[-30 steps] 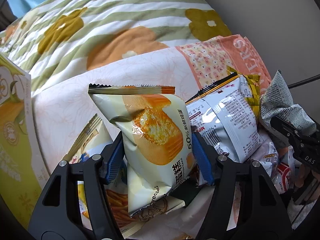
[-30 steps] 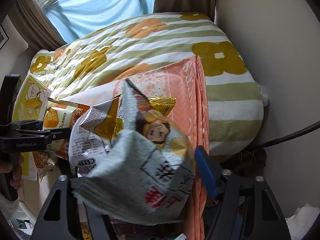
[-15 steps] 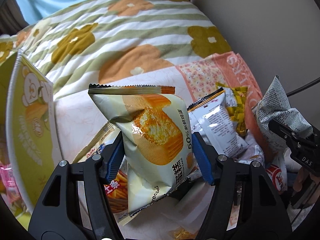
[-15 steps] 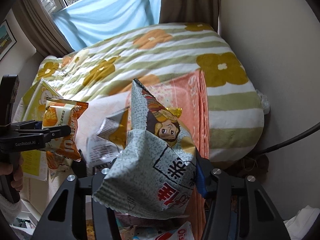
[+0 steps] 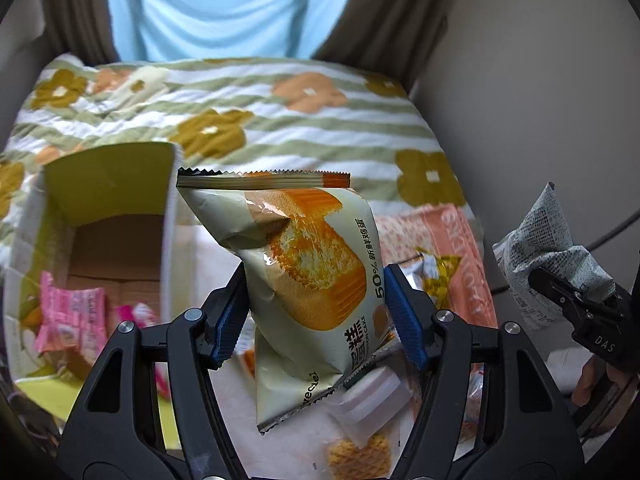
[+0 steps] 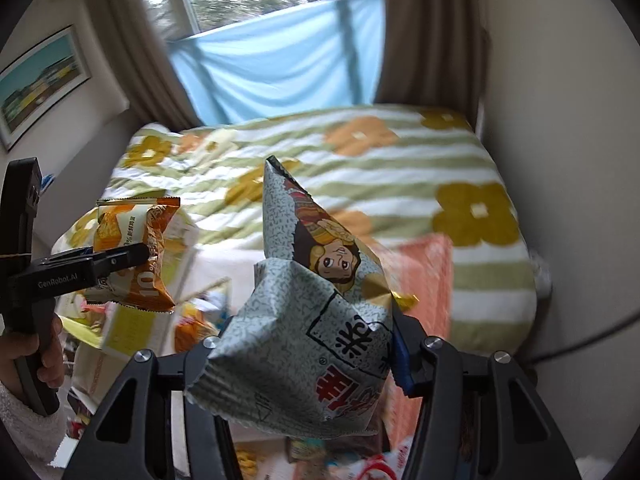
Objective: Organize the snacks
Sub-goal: 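Carry both packets over the box and release them inside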
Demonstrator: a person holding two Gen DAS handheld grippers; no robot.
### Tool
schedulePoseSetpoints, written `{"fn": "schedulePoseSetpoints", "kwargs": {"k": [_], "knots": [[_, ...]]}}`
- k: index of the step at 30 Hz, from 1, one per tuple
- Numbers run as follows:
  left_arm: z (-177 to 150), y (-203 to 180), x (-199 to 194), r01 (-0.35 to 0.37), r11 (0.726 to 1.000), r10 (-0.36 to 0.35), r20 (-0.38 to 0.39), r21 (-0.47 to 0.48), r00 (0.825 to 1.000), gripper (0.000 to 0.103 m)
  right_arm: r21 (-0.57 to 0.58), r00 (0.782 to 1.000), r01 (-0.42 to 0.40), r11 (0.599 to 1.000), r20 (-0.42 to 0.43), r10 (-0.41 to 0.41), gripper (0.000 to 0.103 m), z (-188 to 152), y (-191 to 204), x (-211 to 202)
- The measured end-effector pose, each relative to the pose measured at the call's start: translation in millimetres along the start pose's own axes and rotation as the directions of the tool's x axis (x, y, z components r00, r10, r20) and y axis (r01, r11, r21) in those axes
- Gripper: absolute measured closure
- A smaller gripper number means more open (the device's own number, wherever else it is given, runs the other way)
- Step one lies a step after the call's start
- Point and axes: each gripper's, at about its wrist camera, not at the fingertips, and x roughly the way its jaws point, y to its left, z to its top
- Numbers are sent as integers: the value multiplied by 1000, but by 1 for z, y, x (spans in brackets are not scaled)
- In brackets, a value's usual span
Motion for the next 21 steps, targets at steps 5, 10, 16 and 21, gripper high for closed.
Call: {"fn": "schedulePoseSetpoints", "kwargs": {"k": [5,10,16,21], "knots": [[4,50,-42,-53,996,58,70,-73,996,41,-79,997,-63,995,37,66,53,21,45,-4],[5,106,-64,-99,986,112,99,-132,989,41,-124,988,-138,983,47,145,53,38,100,5],[5,172,-67,-140,978,151,60,-157,987,41,-148,983,-178,973,22,183,53,50,165,28],[3,223,-52,-143,976,147,14,-165,989,41,-155,981,-194,969,-19,193,53,56,213,58]]}}
